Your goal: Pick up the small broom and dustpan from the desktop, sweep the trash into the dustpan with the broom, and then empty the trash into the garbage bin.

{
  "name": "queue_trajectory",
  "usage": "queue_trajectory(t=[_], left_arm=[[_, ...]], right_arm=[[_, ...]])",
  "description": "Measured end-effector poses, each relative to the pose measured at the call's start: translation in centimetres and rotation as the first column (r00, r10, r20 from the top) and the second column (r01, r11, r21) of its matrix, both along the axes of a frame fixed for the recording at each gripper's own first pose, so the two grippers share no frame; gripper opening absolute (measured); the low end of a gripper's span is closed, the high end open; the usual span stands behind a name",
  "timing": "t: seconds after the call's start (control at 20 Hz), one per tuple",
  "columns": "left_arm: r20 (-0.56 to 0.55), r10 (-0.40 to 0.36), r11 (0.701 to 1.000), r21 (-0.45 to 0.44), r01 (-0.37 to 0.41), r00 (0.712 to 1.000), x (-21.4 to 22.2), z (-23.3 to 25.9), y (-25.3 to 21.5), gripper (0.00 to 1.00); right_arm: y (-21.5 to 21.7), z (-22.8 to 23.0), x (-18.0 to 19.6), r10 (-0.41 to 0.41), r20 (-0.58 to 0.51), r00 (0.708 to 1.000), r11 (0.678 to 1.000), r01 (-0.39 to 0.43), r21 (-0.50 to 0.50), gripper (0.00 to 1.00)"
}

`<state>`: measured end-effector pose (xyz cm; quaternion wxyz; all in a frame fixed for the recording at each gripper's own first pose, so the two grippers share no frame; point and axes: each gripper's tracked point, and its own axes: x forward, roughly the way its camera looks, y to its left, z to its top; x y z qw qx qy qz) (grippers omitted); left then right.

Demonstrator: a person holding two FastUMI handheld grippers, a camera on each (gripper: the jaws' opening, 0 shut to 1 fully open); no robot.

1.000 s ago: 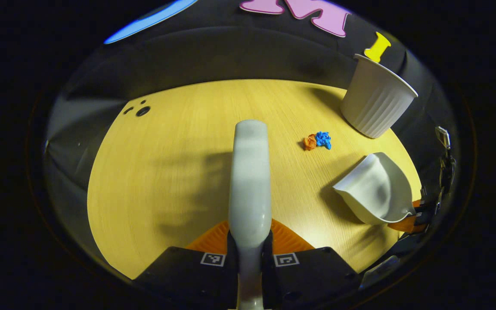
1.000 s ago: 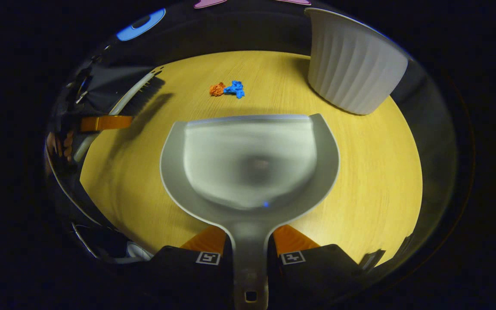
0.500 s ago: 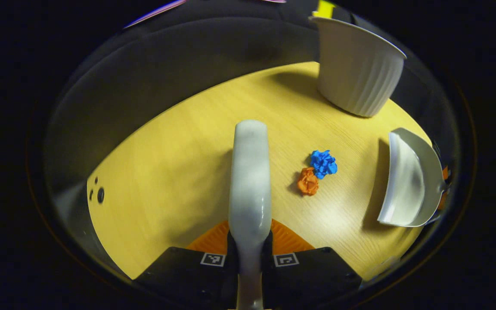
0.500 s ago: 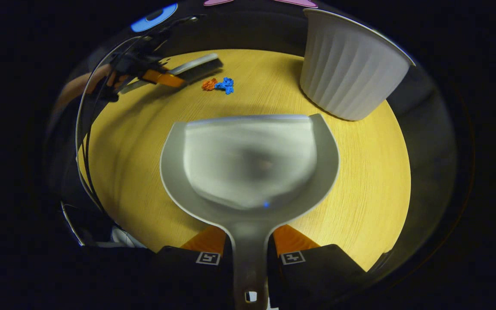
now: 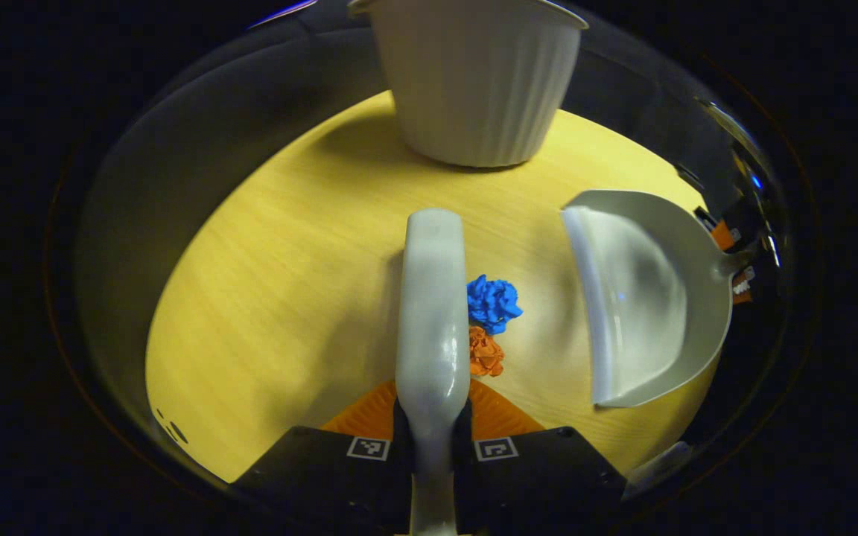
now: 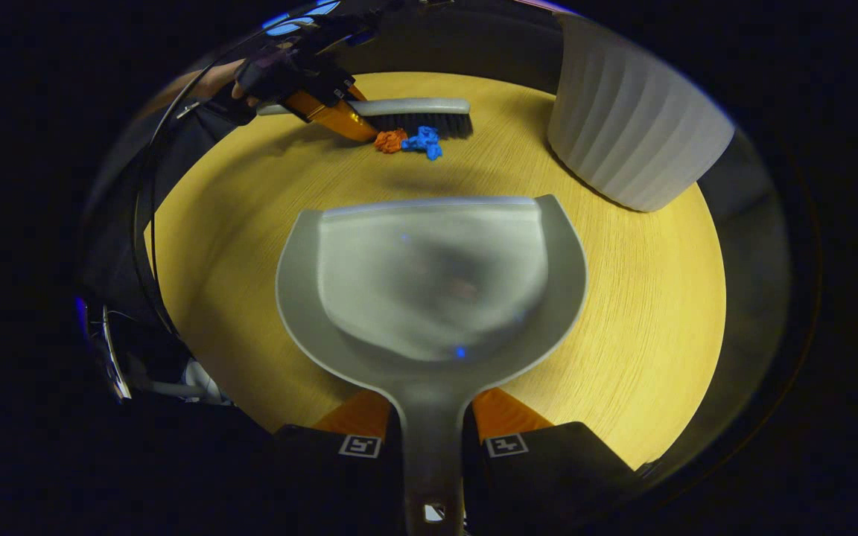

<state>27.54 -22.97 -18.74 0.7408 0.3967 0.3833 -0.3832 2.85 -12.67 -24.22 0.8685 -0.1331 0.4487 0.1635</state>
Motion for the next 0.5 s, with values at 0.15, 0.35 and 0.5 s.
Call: queue_trajectory(t=[0.15,0.35,0.5], left_arm=[[-0.086,-0.004,1.000,-0.015,0.003,0.996,-3.6,-0.7,-1.6,0.27],[-0.191,0.031,0.998,-0.056,-0.042,0.981,-8.5,-0.4,-3.2,0.27],[-0.238,0.106,0.987,-0.089,-0.130,0.966,-11.1,-0.6,-3.4,0.29]], right_arm=[[-0.2,0.2,0.1,0.029,0.005,1.000,1.000,-0.029,0.002,0.36],[-0.6,-0.2,-0.3,0.056,0.021,0.998,0.998,-0.056,0.001,0.40],[-1.0,-0.3,-0.4,0.064,0.028,0.998,0.998,-0.064,0.006,0.36]])
